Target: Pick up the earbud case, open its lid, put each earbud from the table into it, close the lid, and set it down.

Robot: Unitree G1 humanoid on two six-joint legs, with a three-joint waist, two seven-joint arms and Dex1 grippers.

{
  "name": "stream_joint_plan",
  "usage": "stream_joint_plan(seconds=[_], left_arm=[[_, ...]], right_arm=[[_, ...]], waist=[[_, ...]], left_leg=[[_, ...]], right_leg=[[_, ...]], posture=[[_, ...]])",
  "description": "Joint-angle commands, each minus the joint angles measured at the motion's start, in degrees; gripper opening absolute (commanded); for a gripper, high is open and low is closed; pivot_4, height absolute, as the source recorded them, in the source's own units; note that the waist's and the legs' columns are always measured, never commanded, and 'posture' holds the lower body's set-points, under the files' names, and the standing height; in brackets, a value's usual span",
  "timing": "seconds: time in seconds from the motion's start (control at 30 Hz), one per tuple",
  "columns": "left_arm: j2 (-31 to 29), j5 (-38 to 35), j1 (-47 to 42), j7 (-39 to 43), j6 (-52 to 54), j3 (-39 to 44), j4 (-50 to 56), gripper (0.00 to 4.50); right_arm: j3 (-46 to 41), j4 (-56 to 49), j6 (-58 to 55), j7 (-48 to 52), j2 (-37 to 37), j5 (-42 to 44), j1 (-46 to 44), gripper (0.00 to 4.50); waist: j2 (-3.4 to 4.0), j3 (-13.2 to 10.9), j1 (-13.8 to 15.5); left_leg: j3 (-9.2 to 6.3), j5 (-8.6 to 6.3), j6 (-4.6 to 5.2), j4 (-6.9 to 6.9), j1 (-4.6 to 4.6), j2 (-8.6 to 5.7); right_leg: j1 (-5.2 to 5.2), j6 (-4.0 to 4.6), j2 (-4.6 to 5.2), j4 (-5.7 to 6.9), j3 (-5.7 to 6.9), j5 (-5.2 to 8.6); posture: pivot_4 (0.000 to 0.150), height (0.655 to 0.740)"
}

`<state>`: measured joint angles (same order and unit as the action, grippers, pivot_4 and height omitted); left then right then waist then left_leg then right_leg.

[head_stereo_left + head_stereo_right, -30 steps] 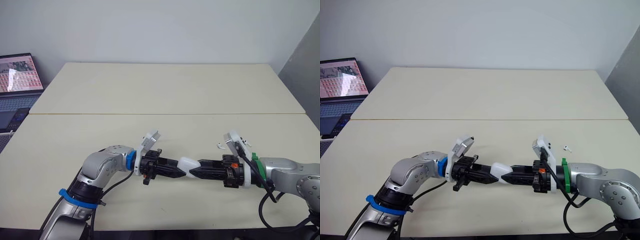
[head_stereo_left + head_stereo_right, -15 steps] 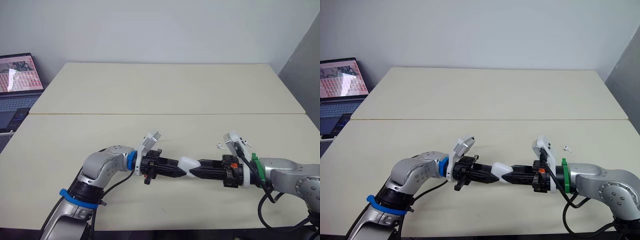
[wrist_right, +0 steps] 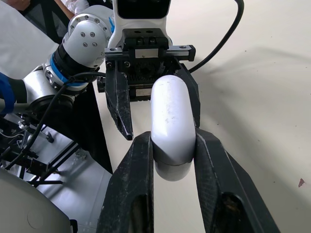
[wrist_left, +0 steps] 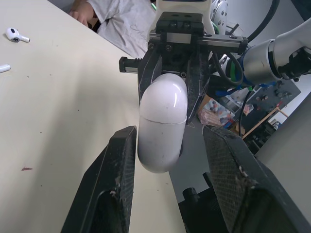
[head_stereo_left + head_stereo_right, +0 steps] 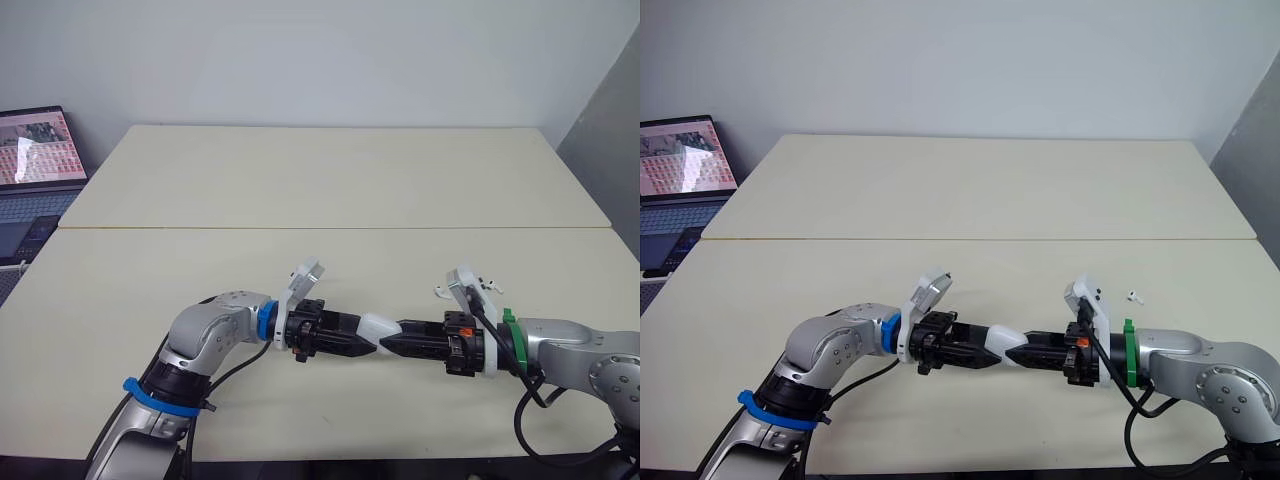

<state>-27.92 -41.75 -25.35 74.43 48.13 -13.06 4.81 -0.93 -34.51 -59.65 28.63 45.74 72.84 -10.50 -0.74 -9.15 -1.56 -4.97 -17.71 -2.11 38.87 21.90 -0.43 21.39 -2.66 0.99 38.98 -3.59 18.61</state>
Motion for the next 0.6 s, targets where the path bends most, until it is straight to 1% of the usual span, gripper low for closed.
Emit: stream_joint_plan(seconds=[0.03, 0.07, 0.17, 0.27, 0.3, 0.57, 0.6], left_arm=[[-0.24, -1.28, -0.49, 1.08, -0.41, 1.10, 1.78, 2.26], [-0.26, -1.30, -0.48, 1.14, -0.35, 1.05, 1.81, 2.26], [-0.18, -1.47, -0.46, 1.19, -0.27, 1.13, 1.85, 1.70], [0.07, -1.98, -0.43, 1.28, -0.04, 1.29, 1.86, 0.87], [0.10, -1.99, -0.39, 1.40, -0.04, 1.23, 1.95, 0.81], [0.19, -1.71, -0.13, 1.69, -0.27, 0.93, 2.14, 0.80], [0.23, -1.66, -0.13, 1.63, -0.32, 0.94, 2.09, 0.80]], right_arm=[[-0.47, -1.57, -0.11, 0.53, -0.12, 1.20, -0.08, 0.73], [-0.48, -1.61, -0.16, 0.51, -0.16, 1.28, -0.10, 0.73], [-0.55, -1.81, -0.28, 0.53, -0.15, 1.39, 0.02, 0.73], [-0.69, -1.85, -0.41, 0.56, -0.07, 1.82, 0.28, 0.73], [-0.82, -1.74, -0.35, 0.40, -0.13, 1.84, 0.36, 0.73], [-1.06, -1.59, -0.18, -0.12, -0.25, 2.39, 0.51, 0.73], [-1.12, -1.58, -0.04, -0.02, -0.38, 2.55, 0.54, 1.46]], waist=[[0.00, 0.00, 0.00], [0.00, 0.00, 0.00], [0.00, 0.00, 0.00], [0.00, 0.00, -0.01], [0.00, 0.00, 0.00], [-0.01, 0.00, 0.00], [-0.01, 0.00, 0.00]], left_leg=[[0.00, 0.00, 0.00, 0.00, 0.00, 0.00], [0.00, 0.00, 0.00, 0.00, 0.00, 0.00], [0.00, 0.00, 0.00, 0.00, 0.00, 0.00], [0.00, 0.00, 0.00, 0.00, 0.00, 0.00], [0.00, 0.00, 0.00, 0.00, 0.00, 0.00], [0.00, 0.00, 0.00, 0.00, 0.00, 0.00], [0.00, 0.00, 0.00, 0.00, 0.00, 0.00]], right_leg=[[0.00, 0.00, 0.00, 0.00, 0.00, 0.00], [0.00, 0.00, 0.00, 0.00, 0.00, 0.00], [0.00, 0.00, 0.00, 0.00, 0.00, 0.00], [0.00, 0.00, 0.00, 0.00, 0.00, 0.00], [0.00, 0.00, 0.00, 0.00, 0.00, 0.00], [0.00, 0.00, 0.00, 0.00, 0.00, 0.00], [0.00, 0.00, 0.00, 0.00, 0.00, 0.00]], posture=[[0.150, 0.7400], [0.150, 0.7400], [0.150, 0.7400], [0.150, 0.7400], [0.150, 0.7400], [0.150, 0.7400], [0.150, 0.7400]])
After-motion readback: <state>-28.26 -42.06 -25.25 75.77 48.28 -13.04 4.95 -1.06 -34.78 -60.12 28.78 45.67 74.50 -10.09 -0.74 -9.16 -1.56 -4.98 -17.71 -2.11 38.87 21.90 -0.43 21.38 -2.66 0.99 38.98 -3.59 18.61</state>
